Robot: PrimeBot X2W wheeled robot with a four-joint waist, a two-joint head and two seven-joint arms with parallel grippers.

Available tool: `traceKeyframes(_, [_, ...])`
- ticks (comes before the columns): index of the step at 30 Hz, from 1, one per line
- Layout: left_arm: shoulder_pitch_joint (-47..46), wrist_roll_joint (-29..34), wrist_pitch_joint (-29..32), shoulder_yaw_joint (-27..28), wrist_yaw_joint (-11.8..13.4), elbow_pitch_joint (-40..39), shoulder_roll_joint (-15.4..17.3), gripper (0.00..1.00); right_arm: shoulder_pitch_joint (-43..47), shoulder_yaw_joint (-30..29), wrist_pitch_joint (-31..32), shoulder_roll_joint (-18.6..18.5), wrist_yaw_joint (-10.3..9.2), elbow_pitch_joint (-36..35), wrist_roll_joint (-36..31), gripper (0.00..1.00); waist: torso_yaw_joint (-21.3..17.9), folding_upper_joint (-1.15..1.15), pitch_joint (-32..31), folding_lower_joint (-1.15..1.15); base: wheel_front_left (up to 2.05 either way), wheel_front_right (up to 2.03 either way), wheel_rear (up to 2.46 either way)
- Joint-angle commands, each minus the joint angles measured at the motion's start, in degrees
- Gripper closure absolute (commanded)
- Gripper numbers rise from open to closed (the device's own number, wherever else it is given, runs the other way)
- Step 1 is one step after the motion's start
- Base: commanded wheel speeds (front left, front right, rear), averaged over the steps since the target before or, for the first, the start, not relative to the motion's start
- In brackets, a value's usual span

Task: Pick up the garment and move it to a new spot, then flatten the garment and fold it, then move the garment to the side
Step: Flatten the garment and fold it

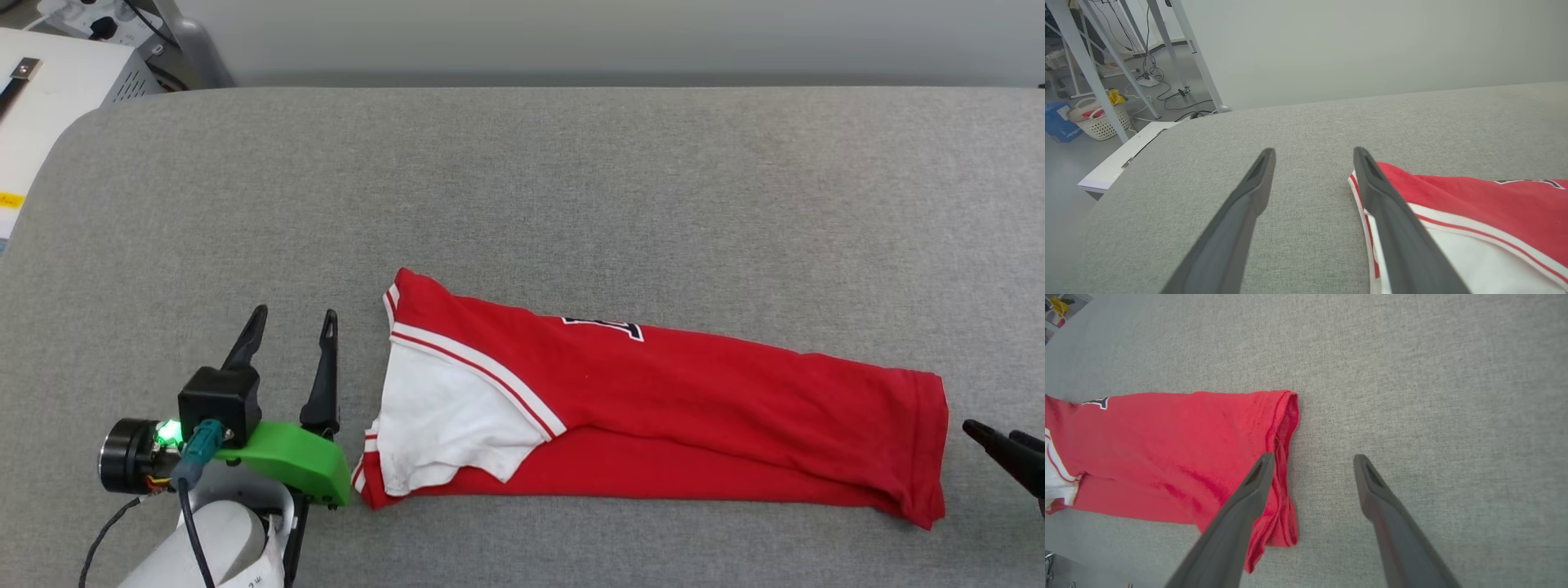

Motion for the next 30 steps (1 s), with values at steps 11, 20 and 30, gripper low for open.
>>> traceKeyframes(11, [8.06, 15.63, -0.33, 15.17, -2.26, -3.5, -10.51, 0.0, -3.28, 5.71, 3.16, 5.88, -0.03, 4.36, -0.23, 0.0, 2.45, 0.0, 2.4, 0.0, 0.0, 0.0, 0.0])
traceKeyframes(20, [12.13, 24.84, -0.33, 23.59, -8.4, -3.41, -18.49, 0.0, -5.79, 10.3, 2.71, 8.59, -0.03, 7.24, 0.07, 0.0, 3.05, 0.0, 2.38, 0.0, 0.0, 0.0, 0.0])
traceKeyframes(30, [14.06, 31.15, -0.33, 27.71, -14.52, -2.92, -24.29, 0.0, -7.01, 12.25, -0.87, 6.68, -0.03, 10.77, -0.11, 1.0, 2.91, 0.0, 0.71, 0.0, 0.0, 0.0, 0.0])
